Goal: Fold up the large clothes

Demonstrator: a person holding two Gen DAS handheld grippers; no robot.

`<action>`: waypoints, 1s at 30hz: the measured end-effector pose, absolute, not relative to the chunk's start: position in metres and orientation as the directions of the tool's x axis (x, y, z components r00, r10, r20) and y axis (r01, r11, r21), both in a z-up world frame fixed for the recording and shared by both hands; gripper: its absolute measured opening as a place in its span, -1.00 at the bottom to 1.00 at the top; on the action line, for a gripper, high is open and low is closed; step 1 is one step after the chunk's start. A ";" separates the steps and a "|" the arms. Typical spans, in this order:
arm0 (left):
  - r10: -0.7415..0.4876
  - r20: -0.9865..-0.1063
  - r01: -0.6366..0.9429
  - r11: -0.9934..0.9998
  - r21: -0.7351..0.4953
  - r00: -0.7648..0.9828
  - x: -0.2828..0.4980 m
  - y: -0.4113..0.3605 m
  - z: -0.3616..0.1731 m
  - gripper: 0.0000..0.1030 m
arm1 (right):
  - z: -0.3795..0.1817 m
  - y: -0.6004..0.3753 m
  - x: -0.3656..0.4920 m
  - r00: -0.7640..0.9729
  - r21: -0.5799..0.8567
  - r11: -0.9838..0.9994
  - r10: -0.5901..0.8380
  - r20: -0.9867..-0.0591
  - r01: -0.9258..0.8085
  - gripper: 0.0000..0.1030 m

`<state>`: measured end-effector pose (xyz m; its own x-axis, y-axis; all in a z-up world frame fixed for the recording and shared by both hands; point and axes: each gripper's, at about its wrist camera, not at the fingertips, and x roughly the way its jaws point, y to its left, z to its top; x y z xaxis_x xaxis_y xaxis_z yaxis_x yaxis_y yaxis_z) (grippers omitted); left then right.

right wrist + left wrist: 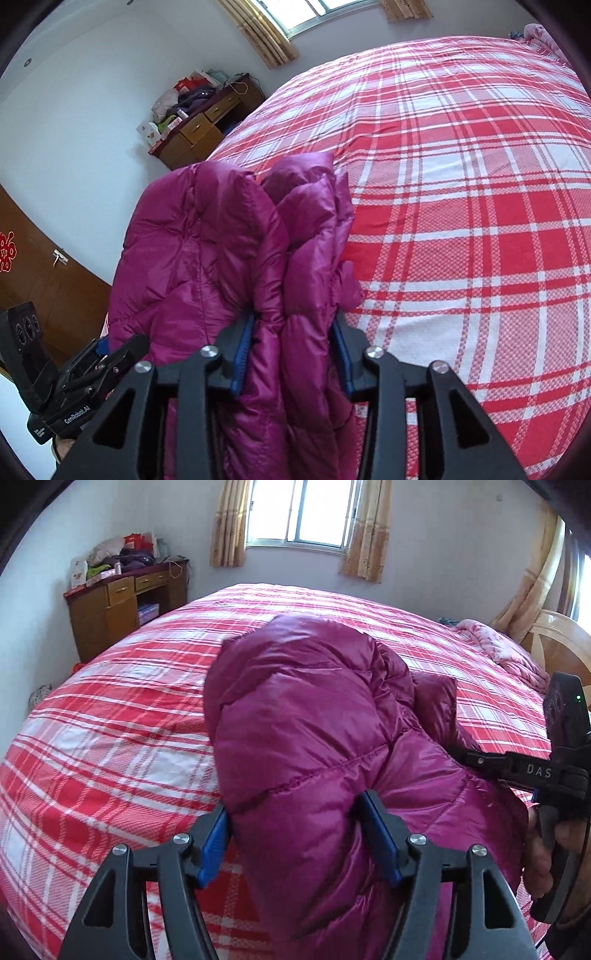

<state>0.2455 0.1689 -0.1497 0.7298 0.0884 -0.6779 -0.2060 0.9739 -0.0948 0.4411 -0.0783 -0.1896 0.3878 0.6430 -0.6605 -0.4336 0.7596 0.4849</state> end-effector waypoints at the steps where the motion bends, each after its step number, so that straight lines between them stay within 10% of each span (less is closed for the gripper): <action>1: 0.109 -0.671 -0.216 0.973 -0.078 0.733 0.241 0.168 -0.146 0.32 | -0.185 -0.083 0.439 0.404 0.482 0.763 0.640 -0.653 -0.430 -0.03; 6: 0.169 -0.600 -0.231 0.973 -0.027 0.782 0.214 0.161 -0.118 0.32 | -0.158 -0.107 0.417 0.509 0.431 0.800 0.599 -0.619 -0.418 0.30; 30: 0.153 -0.397 -0.189 0.981 -0.051 0.905 0.141 0.118 -0.033 0.64 | -0.065 -0.118 0.286 0.670 0.232 0.815 0.572 -0.474 -0.532 0.60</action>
<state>0.1408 0.1180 -0.0326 0.9047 0.1533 -0.3974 -0.1885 0.9807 -0.0510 0.2855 -0.1176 -0.0648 0.6696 0.5720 -0.4738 -0.5315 0.8146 0.2323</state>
